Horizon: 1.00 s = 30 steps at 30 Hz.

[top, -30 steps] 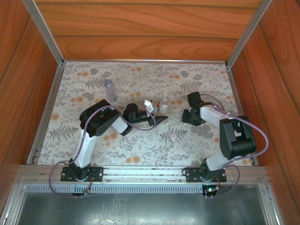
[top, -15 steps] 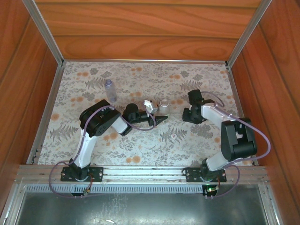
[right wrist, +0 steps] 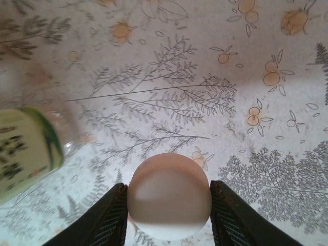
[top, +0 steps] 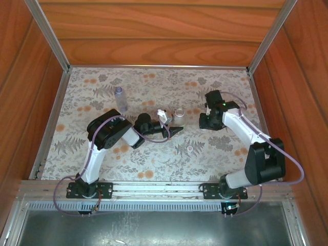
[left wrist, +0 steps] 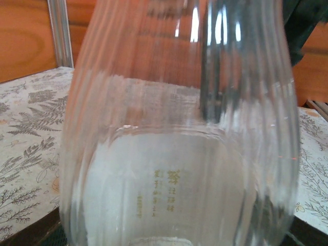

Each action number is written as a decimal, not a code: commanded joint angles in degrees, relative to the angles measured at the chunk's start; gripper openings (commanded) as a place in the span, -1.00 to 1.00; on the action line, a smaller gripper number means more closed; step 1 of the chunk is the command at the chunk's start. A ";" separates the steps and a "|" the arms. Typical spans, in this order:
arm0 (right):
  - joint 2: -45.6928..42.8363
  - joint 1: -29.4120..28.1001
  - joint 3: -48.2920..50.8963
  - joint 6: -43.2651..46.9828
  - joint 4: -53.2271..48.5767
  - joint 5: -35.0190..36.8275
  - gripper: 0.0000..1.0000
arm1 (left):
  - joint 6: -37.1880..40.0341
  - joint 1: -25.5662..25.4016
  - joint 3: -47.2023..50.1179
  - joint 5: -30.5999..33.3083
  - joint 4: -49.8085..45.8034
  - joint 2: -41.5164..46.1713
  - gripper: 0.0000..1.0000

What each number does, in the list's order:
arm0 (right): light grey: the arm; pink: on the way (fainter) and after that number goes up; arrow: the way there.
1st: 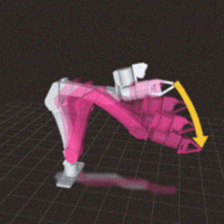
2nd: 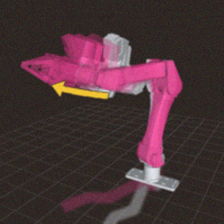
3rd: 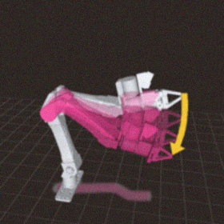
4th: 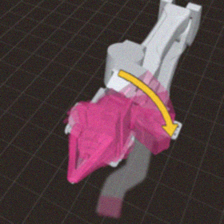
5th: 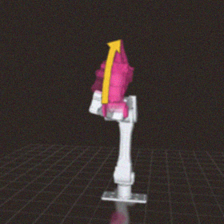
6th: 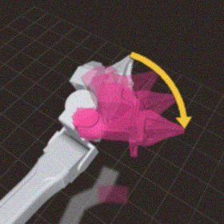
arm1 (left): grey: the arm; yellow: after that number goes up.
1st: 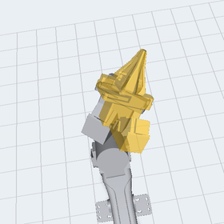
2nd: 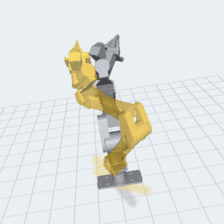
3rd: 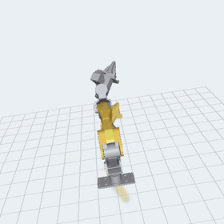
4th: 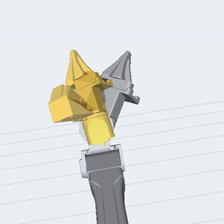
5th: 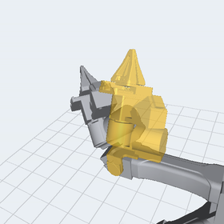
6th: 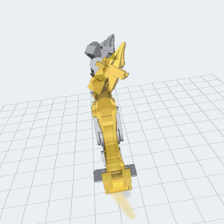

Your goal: Screw on the bottle caps

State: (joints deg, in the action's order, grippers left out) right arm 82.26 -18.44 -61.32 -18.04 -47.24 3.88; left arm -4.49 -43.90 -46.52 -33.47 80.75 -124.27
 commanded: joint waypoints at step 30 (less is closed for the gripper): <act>10.37 -15.83 -40.82 6.70 -25.62 -2.07 -0.12 | 0.27 -0.22 -0.06 1.59 0.37 -2.10 0.29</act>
State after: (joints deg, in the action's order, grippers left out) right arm 90.72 -32.73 -99.83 -12.51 -70.15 1.69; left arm -4.49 -43.92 -46.28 -32.34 81.56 -124.51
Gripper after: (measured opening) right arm 0.443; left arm 0.649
